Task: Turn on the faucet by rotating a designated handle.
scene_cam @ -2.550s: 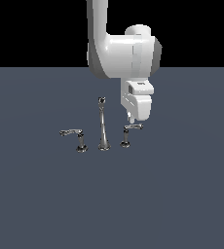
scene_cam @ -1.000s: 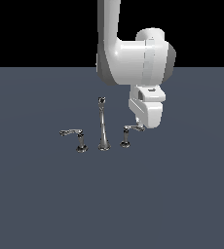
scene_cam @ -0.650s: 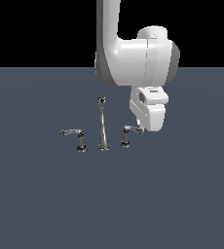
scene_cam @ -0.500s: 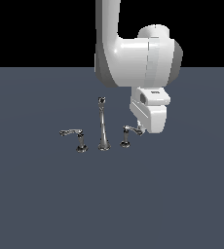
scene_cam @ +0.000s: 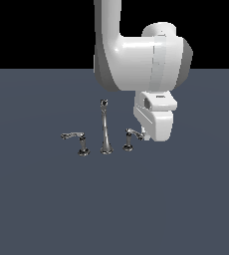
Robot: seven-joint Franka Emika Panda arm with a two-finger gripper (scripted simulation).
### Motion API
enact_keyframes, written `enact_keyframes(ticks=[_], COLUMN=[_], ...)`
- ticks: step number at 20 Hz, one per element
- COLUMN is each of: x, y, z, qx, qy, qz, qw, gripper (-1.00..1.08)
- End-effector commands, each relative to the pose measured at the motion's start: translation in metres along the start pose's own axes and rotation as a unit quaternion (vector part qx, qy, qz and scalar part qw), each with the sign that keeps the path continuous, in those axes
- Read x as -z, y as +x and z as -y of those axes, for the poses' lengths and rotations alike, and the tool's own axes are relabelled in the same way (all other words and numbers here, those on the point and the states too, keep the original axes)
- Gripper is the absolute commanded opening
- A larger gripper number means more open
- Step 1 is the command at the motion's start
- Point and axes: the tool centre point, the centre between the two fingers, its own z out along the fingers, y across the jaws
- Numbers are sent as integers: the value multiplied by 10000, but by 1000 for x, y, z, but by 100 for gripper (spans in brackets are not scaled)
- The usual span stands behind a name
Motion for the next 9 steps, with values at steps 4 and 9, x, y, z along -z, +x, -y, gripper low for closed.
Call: enact_keyframes(ticks=[4, 9], x=[0, 0], y=[-30, -45], z=[-10, -18], qx=[83, 91], qy=[-20, -29], qz=[26, 31], qw=[10000, 9999], gripper=[-100, -100])
